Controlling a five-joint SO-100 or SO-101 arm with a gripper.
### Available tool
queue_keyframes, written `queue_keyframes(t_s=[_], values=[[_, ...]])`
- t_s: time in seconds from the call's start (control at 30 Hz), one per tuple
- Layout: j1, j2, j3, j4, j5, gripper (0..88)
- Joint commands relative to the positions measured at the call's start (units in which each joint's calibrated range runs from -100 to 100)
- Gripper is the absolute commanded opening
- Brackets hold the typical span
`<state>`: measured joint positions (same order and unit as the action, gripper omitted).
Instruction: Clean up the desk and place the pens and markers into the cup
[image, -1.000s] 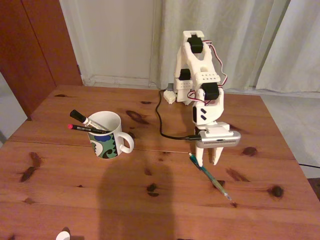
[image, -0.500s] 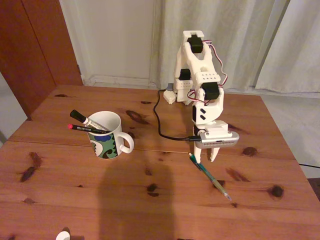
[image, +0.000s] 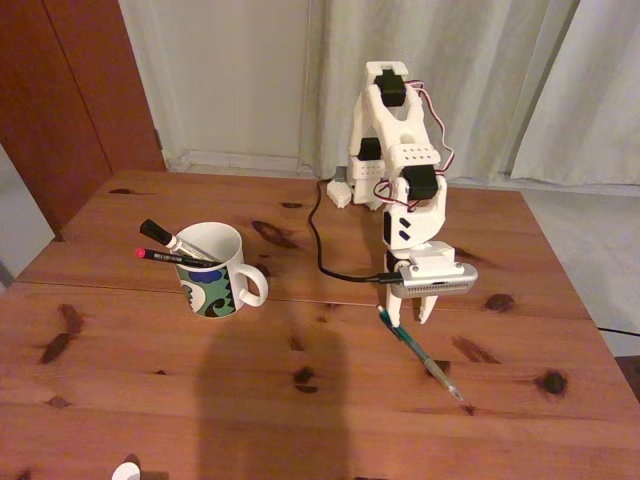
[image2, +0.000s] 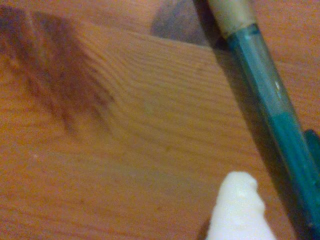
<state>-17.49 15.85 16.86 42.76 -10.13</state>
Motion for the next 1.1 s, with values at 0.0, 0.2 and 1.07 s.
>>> queue_keyframes(t_s=[0.0, 0.2, 1.07], values=[[-0.48, -1.49, -1.71, -0.40, 0.50, 15.8], [-2.25, -2.90, -1.08, -0.40, 0.50, 15.8], [2.74, 9.35, -14.87, 0.21, 0.81, 15.8]])
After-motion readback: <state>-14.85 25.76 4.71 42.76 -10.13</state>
